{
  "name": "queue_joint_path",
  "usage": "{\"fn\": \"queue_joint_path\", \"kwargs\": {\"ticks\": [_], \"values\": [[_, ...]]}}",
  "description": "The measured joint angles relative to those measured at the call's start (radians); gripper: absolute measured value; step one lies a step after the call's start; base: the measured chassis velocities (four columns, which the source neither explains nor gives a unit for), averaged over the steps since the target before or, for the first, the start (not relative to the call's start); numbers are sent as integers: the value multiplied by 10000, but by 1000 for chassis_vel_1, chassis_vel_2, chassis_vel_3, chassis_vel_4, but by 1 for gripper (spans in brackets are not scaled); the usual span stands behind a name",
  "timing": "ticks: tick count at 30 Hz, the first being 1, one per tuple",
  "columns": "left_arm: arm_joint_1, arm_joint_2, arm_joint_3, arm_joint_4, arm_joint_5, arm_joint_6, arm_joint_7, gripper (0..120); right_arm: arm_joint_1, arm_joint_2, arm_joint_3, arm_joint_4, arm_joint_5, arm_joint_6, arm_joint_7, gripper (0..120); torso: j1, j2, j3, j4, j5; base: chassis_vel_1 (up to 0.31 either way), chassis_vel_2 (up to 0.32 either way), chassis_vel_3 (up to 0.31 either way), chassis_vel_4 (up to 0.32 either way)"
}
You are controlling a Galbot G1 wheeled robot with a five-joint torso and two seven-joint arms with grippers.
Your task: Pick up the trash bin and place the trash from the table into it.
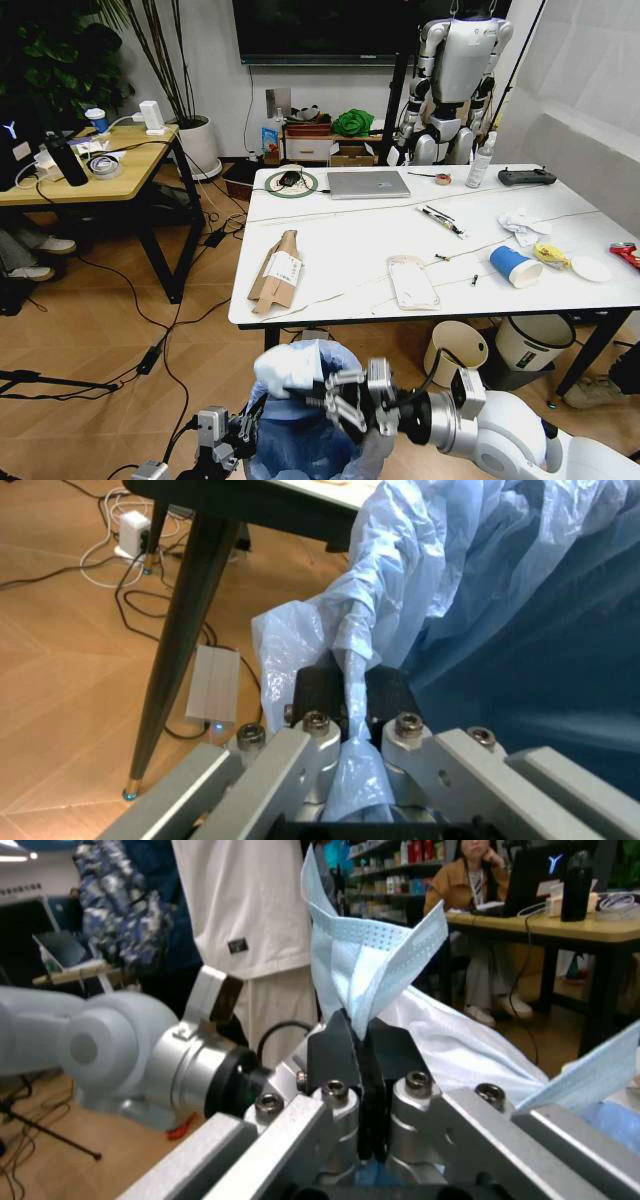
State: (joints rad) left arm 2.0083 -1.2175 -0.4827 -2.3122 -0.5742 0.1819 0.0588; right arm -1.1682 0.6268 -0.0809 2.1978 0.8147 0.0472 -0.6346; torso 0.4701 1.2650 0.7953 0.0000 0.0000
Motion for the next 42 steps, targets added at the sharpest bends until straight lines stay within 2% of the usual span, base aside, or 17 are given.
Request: {"fn": "queue_joint_path", "kwargs": {"ticks": [10,13,15,17,21,23,29,30,35,37,38,42], "values": [[51,-66,22,-104,2,39,-22,0,-528,-81,639,-410,-340,-84,-324,0,1,-1,1,0,1,0,0,0,0],[44,-24,14,-118,-4,51,-35,0,-854,-64,834,-409,-413,-115,-379,13,0,-1,0,0,1,0,0,0,0],[40,-16,15,-119,-6,54,-36,0,-902,-59,871,-399,-414,-124,-384,15,0,-1,0,0,1,0,0,0,0],[16,27,28,-119,-9,60,-44,0,-1097,-56,1042,-348,-414,-159,-416,26,0,-1,0,0,0,0,0,0,0],[16,100,54,-117,-9,62,-51,0,-1474,-97,1387,-338,-418,-170,-511,41,0,-1,0,-1,0,0,0,0,0],[17,107,57,-117,-9,62,-52,0,-1513,-101,1429,-333,-418,-172,-513,44,0,0,0,-1,1,0,0,0,0],[78,146,68,-116,8,82,-139,0,-1653,-131,1787,-285,-389,-175,-477,71,0,-1,0,0,0,0,0,0,0],[78,146,68,-116,8,82,-139,0,-1653,-131,1787,-285,-389,-175,-477,71,0,-1,0,0,0,0,0,0,0],[140,418,16,-128,-91,197,-353,0,-1674,294,2794,-223,679,-250,498,92,0,-1,0,0,1,0,0,0,0],[137,477,2,-148,-156,219,-394,0,-1674,366,2947,-220,765,-249,735,94,0,-1,0,1,0,0,0,0,0],[119,802,-52,-280,-567,326,-565,0,-1749,517,3404,-180,888,-234,1368,98,1,-1,1,3,1,0,0,0,0],[-68,1693,-323,-498,-1460,555,-909,0,-2273,651,4660,-2,807,-42,2889,100,0,-1,1,-1,0,0,0,0,0]]}}
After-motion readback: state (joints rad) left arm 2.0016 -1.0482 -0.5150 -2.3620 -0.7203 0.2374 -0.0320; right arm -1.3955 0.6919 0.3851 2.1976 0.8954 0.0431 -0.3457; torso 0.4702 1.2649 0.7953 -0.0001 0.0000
